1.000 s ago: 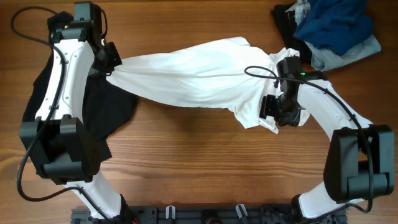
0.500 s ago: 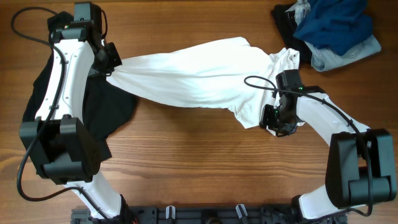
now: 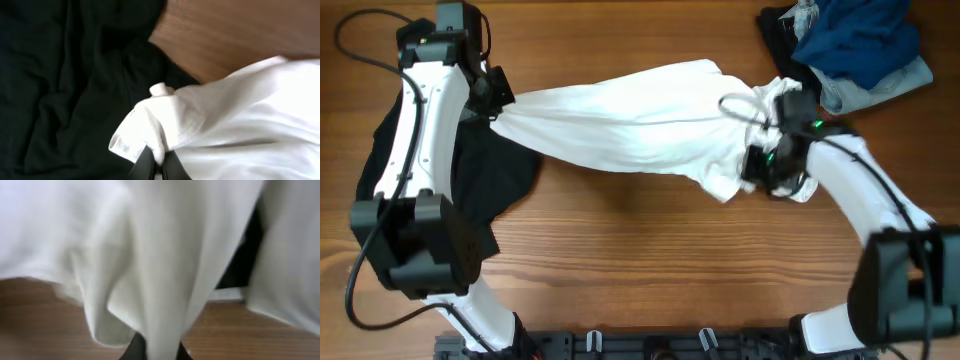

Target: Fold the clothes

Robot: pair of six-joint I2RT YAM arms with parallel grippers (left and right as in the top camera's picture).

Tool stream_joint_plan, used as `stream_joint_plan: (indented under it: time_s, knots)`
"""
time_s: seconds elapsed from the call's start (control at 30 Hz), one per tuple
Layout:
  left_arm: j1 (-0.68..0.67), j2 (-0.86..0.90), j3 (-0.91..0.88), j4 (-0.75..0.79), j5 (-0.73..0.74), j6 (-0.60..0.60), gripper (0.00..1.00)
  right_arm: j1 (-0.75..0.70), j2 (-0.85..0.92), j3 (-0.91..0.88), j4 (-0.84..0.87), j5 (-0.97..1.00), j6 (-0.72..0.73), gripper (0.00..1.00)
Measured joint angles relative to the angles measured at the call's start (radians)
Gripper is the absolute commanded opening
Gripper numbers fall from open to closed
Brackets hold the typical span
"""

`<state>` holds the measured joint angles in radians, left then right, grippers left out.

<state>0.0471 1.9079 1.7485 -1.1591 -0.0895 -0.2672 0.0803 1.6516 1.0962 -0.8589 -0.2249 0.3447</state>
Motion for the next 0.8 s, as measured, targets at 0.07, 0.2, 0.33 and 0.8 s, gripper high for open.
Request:
stream_joint_plan:
  time_s: [0.07,0.2,0.33,0.8]
  knots:
    - [0.0,-0.033,0.048,-0.013,0.006,0.0,0.04,-0.052,-0.082,0.256,-0.114,-0.008,-0.033,0.04]
    - [0.0,-0.203,0.206,0.014,0.01,0.0,0.04,-0.16,-0.16,0.66,-0.245,-0.011,-0.079,0.04]
    - [0.0,-0.386,0.299,0.053,0.013,-0.001,0.04,-0.262,-0.197,0.973,-0.33,-0.012,-0.108,0.04]
    - [0.0,-0.783,0.314,0.113,0.011,-0.023,0.04,-0.378,-0.23,1.412,-0.478,-0.037,-0.196,0.04]
